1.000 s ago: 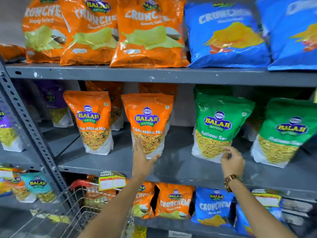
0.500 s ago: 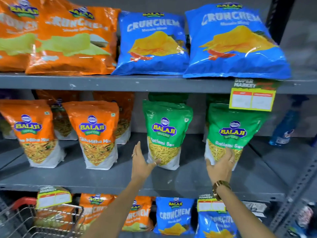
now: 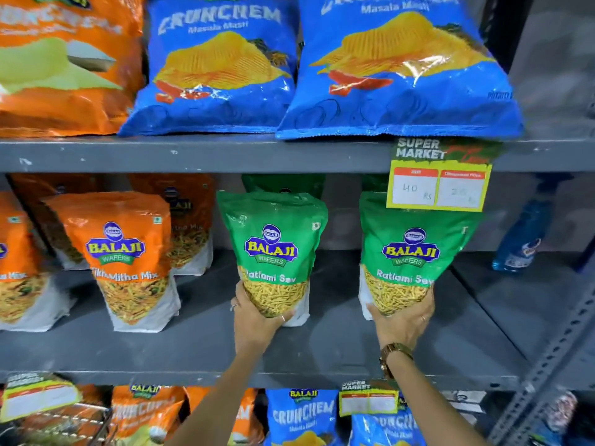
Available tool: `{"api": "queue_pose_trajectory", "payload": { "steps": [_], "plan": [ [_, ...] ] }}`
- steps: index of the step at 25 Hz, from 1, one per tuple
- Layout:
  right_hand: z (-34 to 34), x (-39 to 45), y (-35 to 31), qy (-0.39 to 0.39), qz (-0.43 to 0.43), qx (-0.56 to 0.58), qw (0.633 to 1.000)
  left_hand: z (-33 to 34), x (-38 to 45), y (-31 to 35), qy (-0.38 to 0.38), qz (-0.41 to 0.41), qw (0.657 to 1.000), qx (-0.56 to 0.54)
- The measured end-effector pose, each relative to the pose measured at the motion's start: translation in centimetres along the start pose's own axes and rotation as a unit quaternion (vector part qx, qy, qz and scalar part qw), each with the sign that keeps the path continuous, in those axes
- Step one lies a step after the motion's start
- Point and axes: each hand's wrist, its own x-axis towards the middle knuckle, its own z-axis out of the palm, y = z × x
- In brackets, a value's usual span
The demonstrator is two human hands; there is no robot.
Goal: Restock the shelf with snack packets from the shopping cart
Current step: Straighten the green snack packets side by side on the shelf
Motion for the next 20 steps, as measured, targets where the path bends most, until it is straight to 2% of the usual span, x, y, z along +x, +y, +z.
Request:
{"api": "queue_pose_trajectory", "payload": {
  "steps": [6,12,20],
  "plan": [
    [-1.1,0.3,0.5,-0.030,-0.025,-0.014,0.999,1.7,-1.6,0.4,0.067,-0.030,0.994,0.082],
    [-2.6,0.2,0.9,-0.065,-0.029,-0.009,0.997,2.2,-2.1,0.5,0.073,-0.034,0.991,0.106],
    [-2.8,0.0,0.5,-0.071,-0.020,-0.015,0.997,2.3,-2.2,0.5,0.066,-0.040,0.991,0.108]
  ]
}}
